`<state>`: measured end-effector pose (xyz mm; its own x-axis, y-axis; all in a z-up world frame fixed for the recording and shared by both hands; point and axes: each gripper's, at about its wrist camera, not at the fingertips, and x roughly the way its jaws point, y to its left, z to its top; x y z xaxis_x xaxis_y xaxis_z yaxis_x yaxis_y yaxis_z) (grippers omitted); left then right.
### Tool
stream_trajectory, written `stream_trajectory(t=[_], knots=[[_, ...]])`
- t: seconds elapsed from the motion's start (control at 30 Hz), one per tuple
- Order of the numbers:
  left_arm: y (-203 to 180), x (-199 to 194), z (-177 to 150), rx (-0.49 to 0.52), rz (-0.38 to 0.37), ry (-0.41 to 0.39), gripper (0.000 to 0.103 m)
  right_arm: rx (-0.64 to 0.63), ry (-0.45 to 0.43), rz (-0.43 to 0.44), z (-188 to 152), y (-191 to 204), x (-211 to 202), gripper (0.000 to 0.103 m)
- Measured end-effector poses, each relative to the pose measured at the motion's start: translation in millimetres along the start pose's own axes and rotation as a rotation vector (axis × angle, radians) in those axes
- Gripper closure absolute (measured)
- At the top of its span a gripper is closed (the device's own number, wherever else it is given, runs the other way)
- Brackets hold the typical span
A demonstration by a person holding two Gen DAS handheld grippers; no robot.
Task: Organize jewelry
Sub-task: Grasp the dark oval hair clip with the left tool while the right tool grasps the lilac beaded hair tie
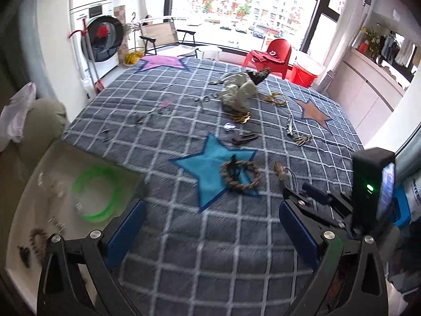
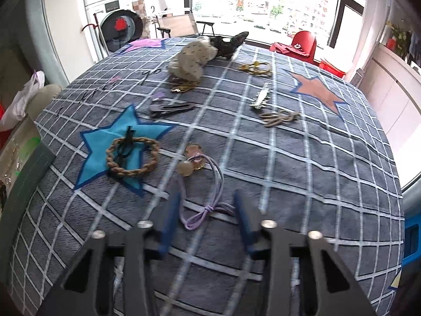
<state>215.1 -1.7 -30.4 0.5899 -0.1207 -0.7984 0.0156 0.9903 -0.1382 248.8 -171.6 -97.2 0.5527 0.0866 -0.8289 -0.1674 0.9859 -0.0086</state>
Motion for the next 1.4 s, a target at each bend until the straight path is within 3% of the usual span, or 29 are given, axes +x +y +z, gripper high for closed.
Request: stream_trajectory(t=[0.07, 0.1, 0.23, 0.33, 0.57, 0.6, 0.67, 0.77, 0.8, 0.83, 0.87, 1.03, 1.4], knots=[[-9, 15, 8, 0.022, 0.000, 0.008, 0.003, 0.012, 0.000, -0.002, -1, -11, -2, 0.088], [-14, 25, 14, 0.028, 0.005, 0.019, 0.014, 0.020, 0.000, -0.003, -2, -15, -2, 0.092], [-27, 63, 32, 0.054, 0.009, 0.059, 0.017, 0.066, -0.001, 0.009, -8, -36, -6, 0.094], [-40, 91, 47, 0.122, 0.048, 0.071, 0.017, 0.070, 0.001, 0.024, -11, -41, -9, 0.094], [-58, 140, 65, 0.219, 0.063, 0.113, 0.019, 0.082, -0.002, 0.048, -13, -45, -10, 0.094], [-60, 144, 66, 0.221, 0.063, 0.121, 0.030, 0.083, -0.002, 0.051, -13, -46, -10, 0.094], [-62, 148, 69, 0.215, 0.046, 0.119, 0.031, 0.085, -0.002, 0.058, -13, -47, -9, 0.094], [-68, 149, 71, 0.235, 0.035, 0.119, 0.045, 0.092, 0.000, 0.072, -12, -49, -10, 0.094], [-71, 149, 71, 0.241, 0.031, 0.117, 0.056, 0.095, 0.001, 0.076, -12, -50, -10, 0.094], [-73, 149, 72, 0.244, 0.023, 0.116, 0.076, 0.099, 0.001, 0.080, -12, -50, -9, 0.094], [-75, 148, 71, 0.249, 0.010, 0.118, 0.084, 0.104, 0.002, 0.083, -11, -51, -9, 0.094], [-82, 136, 61, 0.276, 0.008, 0.105, 0.085, 0.149, -0.006, 0.132, -11, -57, -13, 0.099], [-68, 82, 38, 0.239, -0.023, 0.057, 0.085, 0.182, -0.026, 0.170, -16, -62, -37, 0.100]])
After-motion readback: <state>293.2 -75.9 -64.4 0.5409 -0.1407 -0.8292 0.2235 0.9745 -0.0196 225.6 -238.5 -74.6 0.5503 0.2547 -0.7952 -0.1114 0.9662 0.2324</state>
